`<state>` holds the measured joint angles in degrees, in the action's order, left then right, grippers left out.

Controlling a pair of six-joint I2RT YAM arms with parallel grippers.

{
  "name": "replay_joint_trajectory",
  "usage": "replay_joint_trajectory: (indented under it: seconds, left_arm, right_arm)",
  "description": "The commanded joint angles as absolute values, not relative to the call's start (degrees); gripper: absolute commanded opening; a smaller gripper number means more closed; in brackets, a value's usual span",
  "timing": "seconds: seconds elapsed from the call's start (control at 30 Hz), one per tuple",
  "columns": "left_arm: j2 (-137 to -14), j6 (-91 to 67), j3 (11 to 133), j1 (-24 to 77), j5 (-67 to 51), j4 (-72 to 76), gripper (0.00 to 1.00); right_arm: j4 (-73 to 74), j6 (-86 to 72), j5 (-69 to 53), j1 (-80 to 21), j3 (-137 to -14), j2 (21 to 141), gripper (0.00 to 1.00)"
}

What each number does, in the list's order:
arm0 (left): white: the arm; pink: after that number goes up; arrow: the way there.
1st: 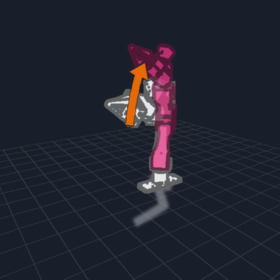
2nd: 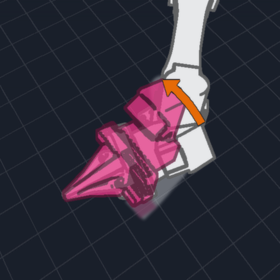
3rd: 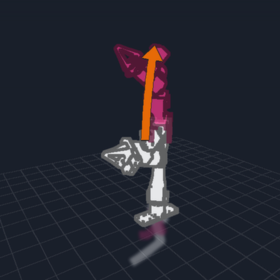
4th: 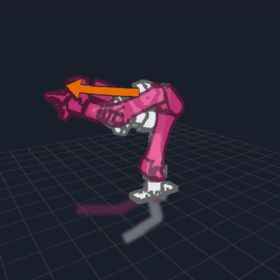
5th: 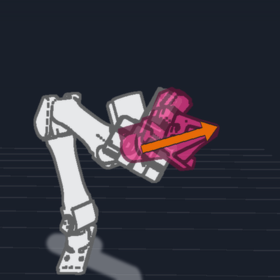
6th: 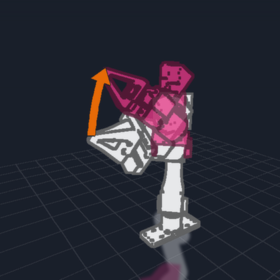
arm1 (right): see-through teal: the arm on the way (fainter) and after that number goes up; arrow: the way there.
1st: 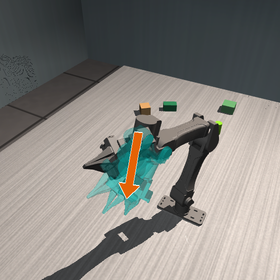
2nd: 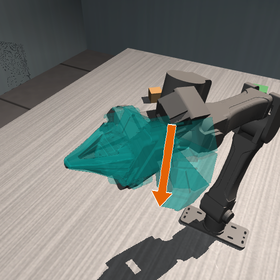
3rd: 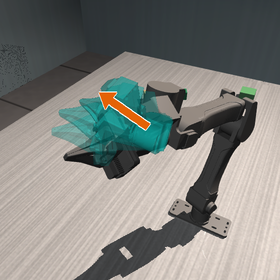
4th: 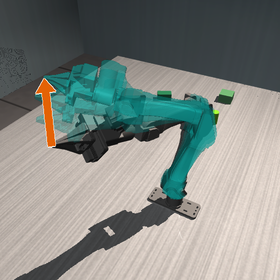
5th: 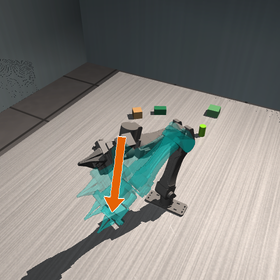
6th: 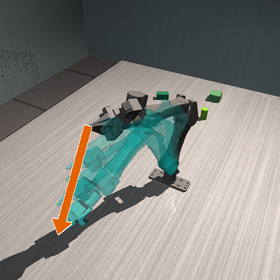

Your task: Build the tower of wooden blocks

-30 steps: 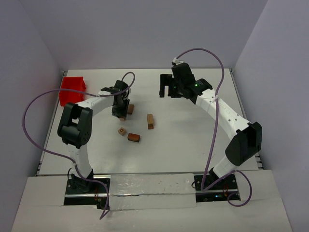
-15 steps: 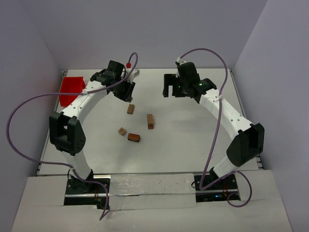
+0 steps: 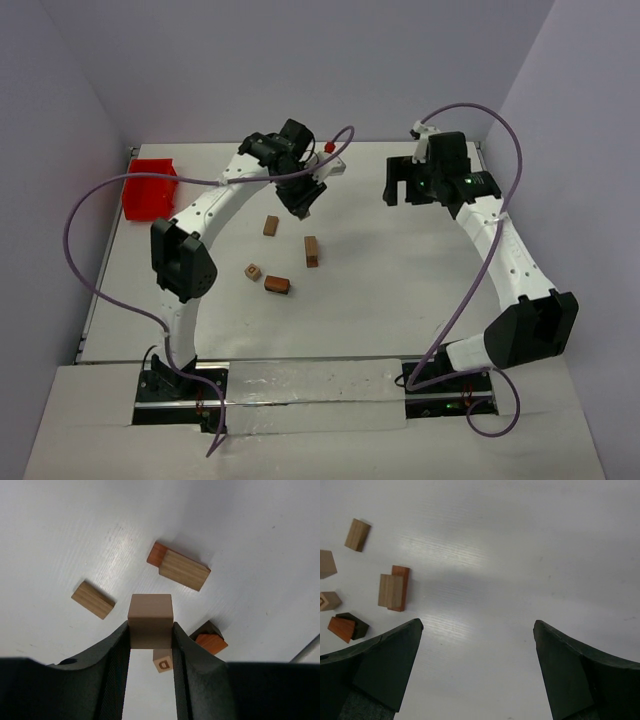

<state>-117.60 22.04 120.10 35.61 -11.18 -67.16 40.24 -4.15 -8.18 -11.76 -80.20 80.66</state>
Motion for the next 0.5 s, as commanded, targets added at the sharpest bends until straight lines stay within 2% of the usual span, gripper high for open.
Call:
replay_joint_trajectory:
  seconds: [0.0,0.13,0.47]
  left_arm:
    - [-121.6,24.9,126.8,37.9,-8.1,-73.0,0.10]
    - [-123.9,25.5,126.9,39.8,-7.9,-72.5,0.09]
    - [-126.7,27.6,125.7,41.1,-7.9,-71.1,0.14]
  right_arm:
    - [41.6,-0.7,-11.3,-5.6,-77.0,76.1,1.00]
    - [41.3,-0.6,-14.9,1.1,-74.8,74.1,1.00]
    - [41.0,-0.6,-18.0,4.6,-74.0,73.2,1.00]
